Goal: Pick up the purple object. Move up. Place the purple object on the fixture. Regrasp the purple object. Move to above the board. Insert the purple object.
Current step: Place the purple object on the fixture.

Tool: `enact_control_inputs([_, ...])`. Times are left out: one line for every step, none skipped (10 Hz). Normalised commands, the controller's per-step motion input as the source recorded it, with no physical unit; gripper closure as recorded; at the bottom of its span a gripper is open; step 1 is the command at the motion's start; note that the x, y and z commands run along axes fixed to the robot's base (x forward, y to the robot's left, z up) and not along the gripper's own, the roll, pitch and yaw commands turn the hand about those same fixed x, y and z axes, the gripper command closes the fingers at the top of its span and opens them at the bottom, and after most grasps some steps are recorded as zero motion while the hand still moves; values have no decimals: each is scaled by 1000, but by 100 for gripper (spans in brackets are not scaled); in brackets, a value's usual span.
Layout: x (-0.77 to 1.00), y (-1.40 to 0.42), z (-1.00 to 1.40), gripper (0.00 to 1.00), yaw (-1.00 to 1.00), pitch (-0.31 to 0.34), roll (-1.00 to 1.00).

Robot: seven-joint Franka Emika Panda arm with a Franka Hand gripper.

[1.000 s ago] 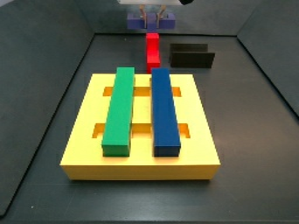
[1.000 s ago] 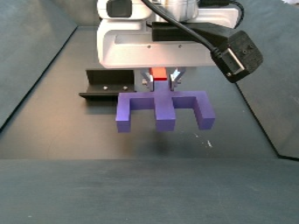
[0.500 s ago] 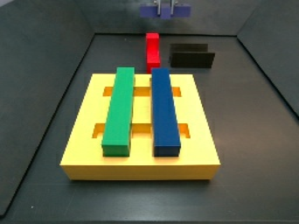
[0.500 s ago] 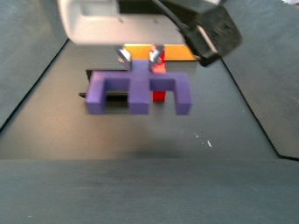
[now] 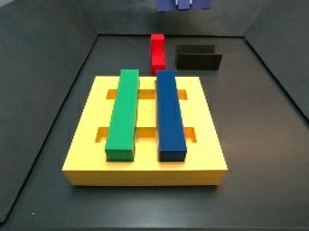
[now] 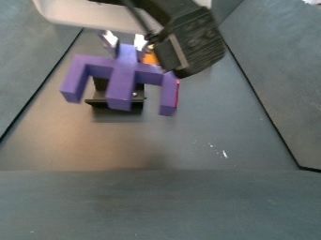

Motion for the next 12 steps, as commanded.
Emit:
enact_control_inputs([500,71,209,100,-291,-303,-1000])
enact_control_inputs([506,71,200,100,-297,-303,-1000])
enact_control_inputs([489,63,189,100,-294,-320,-1000])
enact_control_inputs([420,6,111,100,-251,-343,-1000])
enact_control_inputs([260,-163,40,100,0,-80,-629])
enact_control_inputs([254,-497,31,100,323,120,0])
enact_control_inputs([291,-311,0,100,477,363,20])
enact_control_inputs([331,-280,0,100,480,449,0])
enact_control_inputs([371,-266,-43,100,460,500,0])
enact_control_inputs([446,-286,-166,100,509,414,-106])
enact_control_inputs([120,-91,-283,100,257,0,-371])
enact_control_inputs([3,0,-243,100,0,-74,-226])
